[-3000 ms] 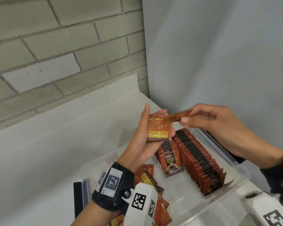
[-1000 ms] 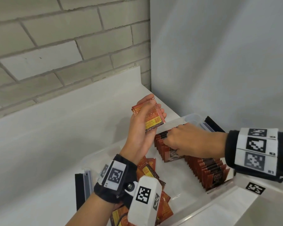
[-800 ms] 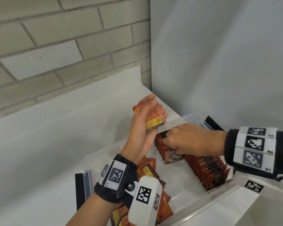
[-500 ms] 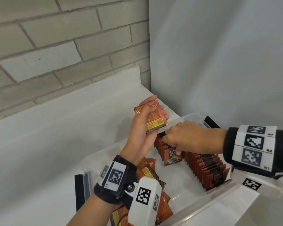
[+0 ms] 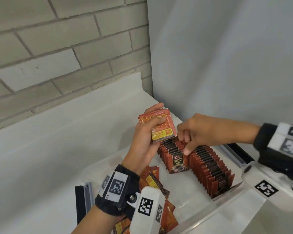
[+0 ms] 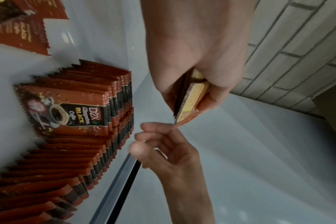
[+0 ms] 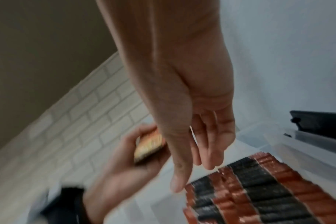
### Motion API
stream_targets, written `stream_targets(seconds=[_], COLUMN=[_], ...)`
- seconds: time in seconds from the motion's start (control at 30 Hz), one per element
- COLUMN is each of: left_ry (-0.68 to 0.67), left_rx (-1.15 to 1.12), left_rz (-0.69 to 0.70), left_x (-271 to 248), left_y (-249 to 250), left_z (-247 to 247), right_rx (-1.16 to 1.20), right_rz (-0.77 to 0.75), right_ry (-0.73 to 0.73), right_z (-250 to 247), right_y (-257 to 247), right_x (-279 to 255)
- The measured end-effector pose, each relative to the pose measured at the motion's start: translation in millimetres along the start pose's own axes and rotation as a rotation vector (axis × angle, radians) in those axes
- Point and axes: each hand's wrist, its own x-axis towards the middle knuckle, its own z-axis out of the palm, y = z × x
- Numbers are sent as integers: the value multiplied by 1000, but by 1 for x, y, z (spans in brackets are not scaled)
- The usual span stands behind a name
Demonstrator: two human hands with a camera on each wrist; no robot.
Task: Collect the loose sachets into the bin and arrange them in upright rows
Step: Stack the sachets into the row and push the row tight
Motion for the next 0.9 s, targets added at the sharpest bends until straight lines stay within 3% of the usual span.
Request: stream_targets(seconds=[0.17, 0.3, 0.6, 0.9], left_ry=[-77, -120, -167, -274], left_rx=[-12, 18, -1, 112], left_rz=[-41, -96, -285, -366], left_x=[-3, -6, -5, -8], left_y=[1, 1, 1, -3], left_z=[4, 7, 5, 5], right_rx=[646, 900, 891, 601], right_rz=[40, 32, -132, -303], right_ry=[100, 221, 611, 694], right_z=[-6, 11, 15, 35], right_y=[0, -2, -5, 3], right_x=[-20, -24, -46, -47])
